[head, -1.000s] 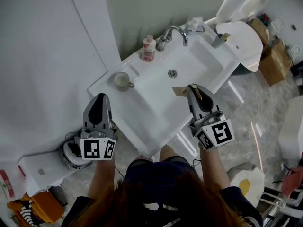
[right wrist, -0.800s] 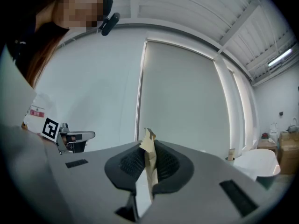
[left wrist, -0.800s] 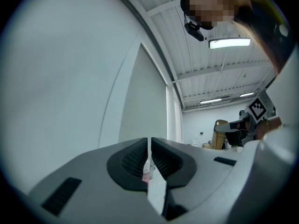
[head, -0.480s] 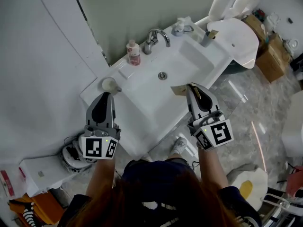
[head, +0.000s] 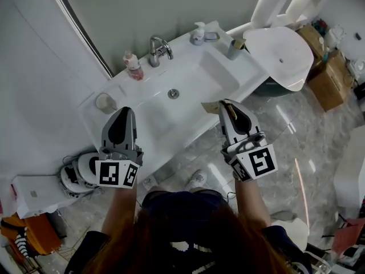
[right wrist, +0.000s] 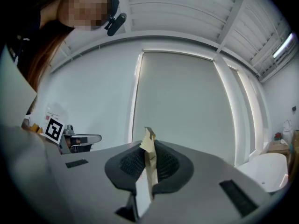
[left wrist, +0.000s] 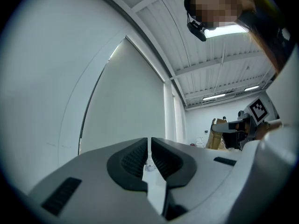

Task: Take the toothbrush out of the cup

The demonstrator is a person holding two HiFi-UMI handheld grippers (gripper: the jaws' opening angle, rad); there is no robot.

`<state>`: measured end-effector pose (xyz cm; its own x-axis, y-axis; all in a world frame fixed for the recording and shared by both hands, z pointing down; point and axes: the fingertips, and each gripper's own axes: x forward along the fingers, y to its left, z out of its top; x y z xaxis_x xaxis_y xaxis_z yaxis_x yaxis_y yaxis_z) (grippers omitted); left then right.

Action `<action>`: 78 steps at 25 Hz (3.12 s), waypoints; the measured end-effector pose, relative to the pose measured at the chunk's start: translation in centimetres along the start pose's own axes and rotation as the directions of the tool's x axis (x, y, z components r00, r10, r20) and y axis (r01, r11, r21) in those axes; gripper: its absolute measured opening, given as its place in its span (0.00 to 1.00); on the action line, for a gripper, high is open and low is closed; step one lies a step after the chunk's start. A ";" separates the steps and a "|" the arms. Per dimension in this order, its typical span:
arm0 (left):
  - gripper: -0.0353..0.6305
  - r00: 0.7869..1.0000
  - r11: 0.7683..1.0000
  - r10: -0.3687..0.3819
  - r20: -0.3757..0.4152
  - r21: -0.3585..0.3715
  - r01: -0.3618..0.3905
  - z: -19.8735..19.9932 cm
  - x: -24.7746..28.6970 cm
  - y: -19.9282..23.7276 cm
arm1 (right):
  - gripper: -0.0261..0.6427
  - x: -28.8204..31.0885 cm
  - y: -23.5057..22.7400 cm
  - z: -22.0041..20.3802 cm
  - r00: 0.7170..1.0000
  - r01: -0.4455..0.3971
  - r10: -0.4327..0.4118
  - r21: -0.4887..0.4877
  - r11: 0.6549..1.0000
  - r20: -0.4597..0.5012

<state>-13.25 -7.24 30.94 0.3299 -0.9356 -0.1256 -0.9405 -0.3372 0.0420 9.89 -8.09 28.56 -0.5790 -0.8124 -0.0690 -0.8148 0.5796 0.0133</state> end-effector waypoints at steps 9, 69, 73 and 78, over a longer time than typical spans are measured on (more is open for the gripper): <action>0.11 1.000 1.000 0.020 -0.016 0.020 -0.020 -1.2 4.4 -8.3 | 0.10 -5.8 -9.0 -0.2 1.000 -0.009 0.009 0.020 1.000 -0.004; 0.11 0.989 0.996 -0.027 -0.142 -0.090 0.014 -15.8 51.1 -21.7 | 0.10 16.8 -51.2 -6.3 0.968 -0.217 0.223 0.064 0.974 -0.116; 0.24 0.978 0.994 -0.038 -0.207 -0.105 0.017 -18.8 53.0 -23.3 | 0.10 17.4 -53.3 -7.8 0.962 -0.227 0.236 0.073 0.971 -0.139; 0.36 0.952 0.993 -0.065 -0.300 -0.109 0.033 -23.0 55.0 -25.1 | 0.10 17.8 -55.1 -9.5 0.955 -0.240 0.250 0.082 0.967 -0.158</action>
<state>30.42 -52.66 45.74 0.3996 -0.8998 0.1754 -0.9144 -0.3777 0.1456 44.15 -55.11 36.03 -0.7616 -0.6410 0.0950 -0.6469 0.7608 -0.0520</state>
